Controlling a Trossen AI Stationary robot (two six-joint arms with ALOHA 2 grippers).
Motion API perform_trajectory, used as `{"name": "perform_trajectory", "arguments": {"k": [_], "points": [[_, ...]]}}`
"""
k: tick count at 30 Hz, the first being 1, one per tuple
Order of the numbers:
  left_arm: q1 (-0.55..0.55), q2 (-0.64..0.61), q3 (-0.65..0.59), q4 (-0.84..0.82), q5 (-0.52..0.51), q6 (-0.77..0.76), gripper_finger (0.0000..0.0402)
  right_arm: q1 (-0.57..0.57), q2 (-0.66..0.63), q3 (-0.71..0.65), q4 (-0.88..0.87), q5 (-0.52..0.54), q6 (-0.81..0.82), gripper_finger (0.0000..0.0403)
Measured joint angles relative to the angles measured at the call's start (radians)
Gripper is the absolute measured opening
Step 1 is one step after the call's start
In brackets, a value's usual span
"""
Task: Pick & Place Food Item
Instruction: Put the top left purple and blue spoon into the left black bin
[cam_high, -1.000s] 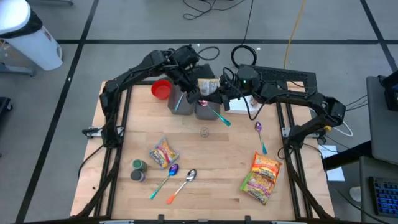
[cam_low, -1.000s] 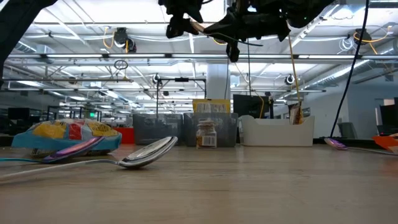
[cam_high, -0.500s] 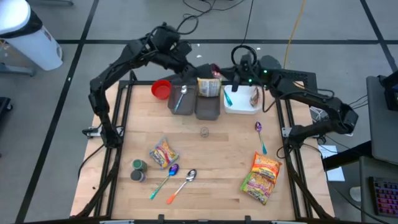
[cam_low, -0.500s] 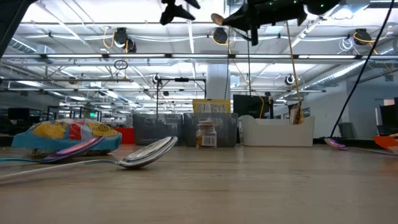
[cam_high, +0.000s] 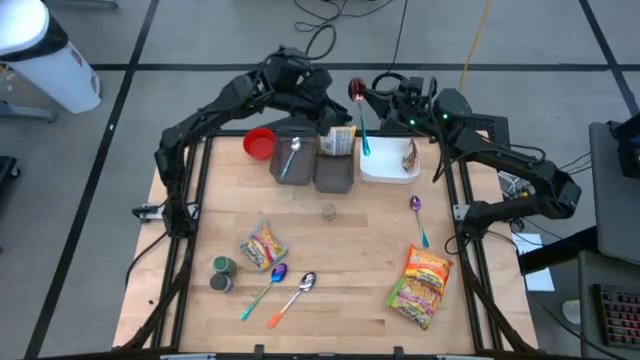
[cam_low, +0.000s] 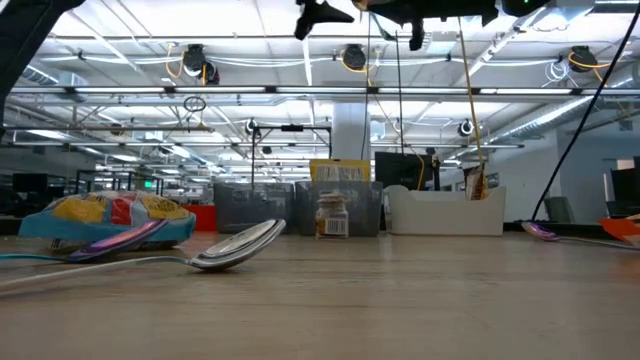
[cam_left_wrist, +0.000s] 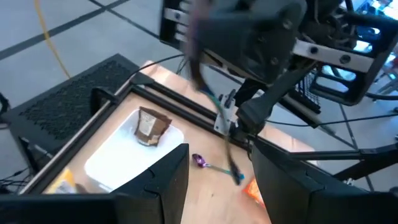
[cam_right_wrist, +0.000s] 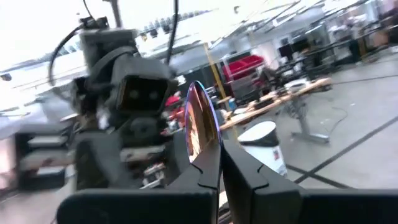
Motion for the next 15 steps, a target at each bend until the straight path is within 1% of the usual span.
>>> {"name": "perform_trajectory", "arguments": {"k": [4,10,15], "points": [[-0.016,0.016,-0.001,0.039,0.000,-0.010,0.0182,0.003,0.001,0.000,0.051,0.022,0.001,0.0000],[-0.024,0.025,-0.014,0.142,0.003,-0.022,0.0182,0.004,0.001,0.000,0.058,0.049,-0.004,0.0000],[-0.024,0.024,-0.014,0.153,-0.010,-0.022,0.0182,0.004,0.001,0.000,0.100,0.051,0.000,0.0000]]}}
